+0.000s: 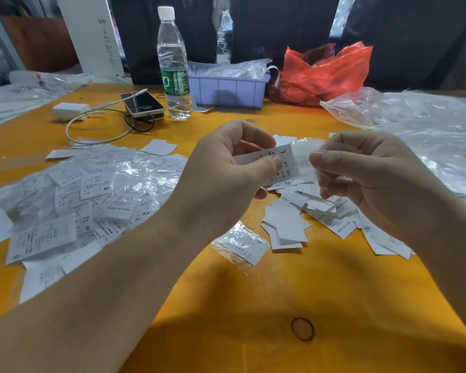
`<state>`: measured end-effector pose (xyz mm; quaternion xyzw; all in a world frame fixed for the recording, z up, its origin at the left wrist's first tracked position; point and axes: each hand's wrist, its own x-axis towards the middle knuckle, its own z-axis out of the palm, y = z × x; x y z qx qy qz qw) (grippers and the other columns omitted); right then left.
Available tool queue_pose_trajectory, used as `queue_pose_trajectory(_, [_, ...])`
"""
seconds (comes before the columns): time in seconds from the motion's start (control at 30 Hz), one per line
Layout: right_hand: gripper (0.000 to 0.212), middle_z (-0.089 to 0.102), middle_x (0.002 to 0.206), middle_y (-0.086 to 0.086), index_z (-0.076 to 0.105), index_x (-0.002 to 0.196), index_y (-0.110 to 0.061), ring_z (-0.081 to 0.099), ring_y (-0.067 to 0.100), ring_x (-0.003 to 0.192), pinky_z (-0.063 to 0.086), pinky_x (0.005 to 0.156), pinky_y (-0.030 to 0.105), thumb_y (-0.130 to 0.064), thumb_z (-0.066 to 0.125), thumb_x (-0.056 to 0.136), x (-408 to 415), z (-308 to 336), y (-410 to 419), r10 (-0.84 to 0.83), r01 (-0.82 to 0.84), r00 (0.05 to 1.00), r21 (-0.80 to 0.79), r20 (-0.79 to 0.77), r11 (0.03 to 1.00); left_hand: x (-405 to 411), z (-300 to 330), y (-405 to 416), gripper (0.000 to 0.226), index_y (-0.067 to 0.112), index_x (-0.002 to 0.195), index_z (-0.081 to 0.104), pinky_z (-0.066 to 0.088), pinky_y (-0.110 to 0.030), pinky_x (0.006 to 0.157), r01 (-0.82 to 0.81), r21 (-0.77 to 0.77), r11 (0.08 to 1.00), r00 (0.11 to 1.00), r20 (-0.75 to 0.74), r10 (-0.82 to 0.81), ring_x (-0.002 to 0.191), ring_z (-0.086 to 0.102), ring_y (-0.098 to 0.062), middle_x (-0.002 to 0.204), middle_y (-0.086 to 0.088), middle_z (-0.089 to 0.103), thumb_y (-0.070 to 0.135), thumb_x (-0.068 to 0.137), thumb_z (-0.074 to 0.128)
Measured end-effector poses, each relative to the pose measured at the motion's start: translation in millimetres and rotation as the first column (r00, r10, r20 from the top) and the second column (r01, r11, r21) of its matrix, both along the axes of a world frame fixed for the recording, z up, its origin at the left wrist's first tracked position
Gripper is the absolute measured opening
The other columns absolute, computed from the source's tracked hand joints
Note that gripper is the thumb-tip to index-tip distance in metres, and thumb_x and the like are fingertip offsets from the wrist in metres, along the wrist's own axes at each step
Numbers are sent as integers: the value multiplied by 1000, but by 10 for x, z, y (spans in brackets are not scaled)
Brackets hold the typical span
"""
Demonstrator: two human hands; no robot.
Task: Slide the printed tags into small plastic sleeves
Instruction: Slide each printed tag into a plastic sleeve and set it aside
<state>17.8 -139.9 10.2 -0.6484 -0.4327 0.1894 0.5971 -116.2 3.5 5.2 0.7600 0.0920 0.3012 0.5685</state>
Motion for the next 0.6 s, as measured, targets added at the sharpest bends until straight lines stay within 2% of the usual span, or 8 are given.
queue_pose_trajectory(0.13, [16, 56, 59, 2, 64, 63, -15, 56, 16, 59, 49, 58, 29, -25, 73, 72, 1, 0, 7, -1, 1, 1000, 11, -16, 1000, -4, -1, -8, 15, 25, 85, 63, 55, -20, 54, -4, 13, 1000, 1000, 0, 4, 71, 69, -4, 81, 8, 71, 13, 86, 72])
queue_pose_trajectory(0.23, [22, 57, 59, 3, 63, 64, -14, 56, 16, 59, 49, 57, 28, -27, 80, 70, -3, 3, 3, -8, 8, 1000, 21, -21, 1000, -6, -5, -6, 14, 24, 86, 63, 56, -21, 55, 7, -17, 1000, 1000, -12, -8, 71, 69, -5, 81, 5, 72, 13, 86, 72])
queue_pose_trajectory(0.43, [16, 55, 59, 1, 63, 61, -17, 54, 16, 59, 49, 59, 30, -27, 70, 73, 0, 4, 6, -3, 3, 1000, -10, -22, 1000, -6, -12, -23, 13, 24, 87, 63, 56, -20, 56, 26, 1, 1000, 999, -35, -26, 72, 68, -3, 83, 10, 71, 15, 86, 72])
queue_pose_trajectory(0.6, [16, 55, 59, -2, 65, 61, -17, 53, 13, 60, 49, 60, 31, -27, 71, 72, -15, 17, 3, 16, -17, 1000, -30, -24, 999, -14, -9, -22, 16, 26, 88, 62, 54, -18, 56, 35, 13, 999, 999, -36, -35, 74, 68, -3, 83, 10, 71, 15, 85, 73])
